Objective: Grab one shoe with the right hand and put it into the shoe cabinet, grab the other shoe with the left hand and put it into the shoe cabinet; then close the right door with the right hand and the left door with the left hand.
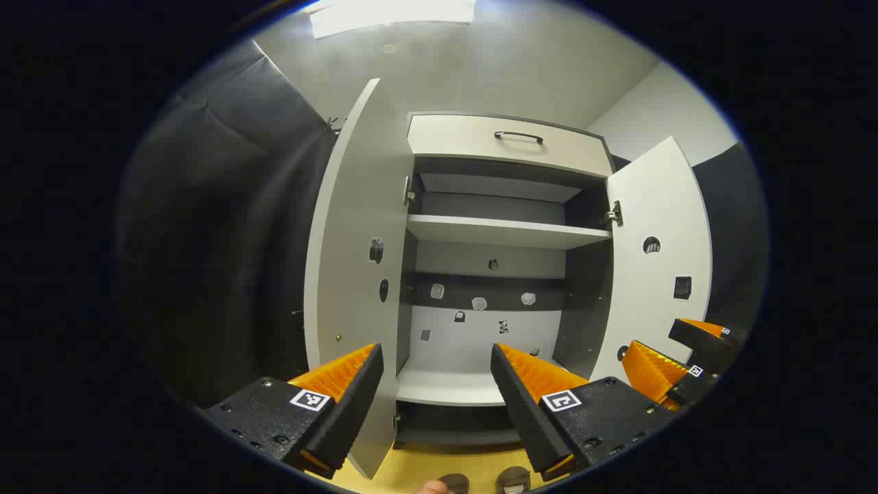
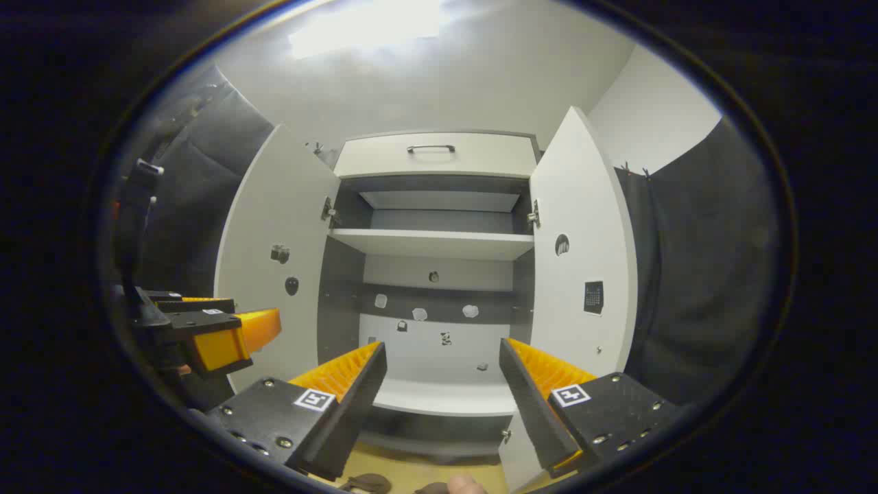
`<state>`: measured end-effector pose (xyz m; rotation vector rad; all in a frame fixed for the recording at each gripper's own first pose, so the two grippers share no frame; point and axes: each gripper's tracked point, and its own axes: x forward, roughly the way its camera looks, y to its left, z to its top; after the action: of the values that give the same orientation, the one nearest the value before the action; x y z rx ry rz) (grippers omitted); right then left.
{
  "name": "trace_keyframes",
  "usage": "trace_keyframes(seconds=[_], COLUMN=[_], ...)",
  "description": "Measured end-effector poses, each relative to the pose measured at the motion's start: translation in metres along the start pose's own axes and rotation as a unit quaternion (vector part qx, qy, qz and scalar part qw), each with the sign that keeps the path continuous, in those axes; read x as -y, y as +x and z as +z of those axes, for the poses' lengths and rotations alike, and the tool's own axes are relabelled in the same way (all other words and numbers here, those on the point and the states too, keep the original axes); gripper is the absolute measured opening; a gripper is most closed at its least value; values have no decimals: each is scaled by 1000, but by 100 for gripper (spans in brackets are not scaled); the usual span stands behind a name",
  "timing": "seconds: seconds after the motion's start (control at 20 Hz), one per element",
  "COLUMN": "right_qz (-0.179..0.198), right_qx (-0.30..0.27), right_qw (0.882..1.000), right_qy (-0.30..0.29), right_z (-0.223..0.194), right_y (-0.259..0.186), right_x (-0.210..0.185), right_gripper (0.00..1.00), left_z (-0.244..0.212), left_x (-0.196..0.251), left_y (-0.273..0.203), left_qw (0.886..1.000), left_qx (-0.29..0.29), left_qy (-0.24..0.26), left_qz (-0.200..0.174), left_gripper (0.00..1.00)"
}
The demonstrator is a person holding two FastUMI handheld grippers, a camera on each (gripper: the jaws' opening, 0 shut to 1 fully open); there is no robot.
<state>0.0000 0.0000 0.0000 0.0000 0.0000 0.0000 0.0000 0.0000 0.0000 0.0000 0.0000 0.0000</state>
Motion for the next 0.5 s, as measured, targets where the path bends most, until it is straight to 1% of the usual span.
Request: trace_keyframes(seconds=[0.05,0.5], right_qz=[2,6], right_qx=[-1,-1], right_qw=[1000,1000], right_qy=[2,9], right_z=[-2,-2], right_y=[0,-2], right_x=[0,-3], right_gripper=[99,99], left_z=[0,2], left_x=[-1,-10], left_y=[-1,-9], left_qw=[1000,1000], left_qx=[0,3], left_qy=[2,-1], left_qz=[3,18], left_gripper=[96,96])
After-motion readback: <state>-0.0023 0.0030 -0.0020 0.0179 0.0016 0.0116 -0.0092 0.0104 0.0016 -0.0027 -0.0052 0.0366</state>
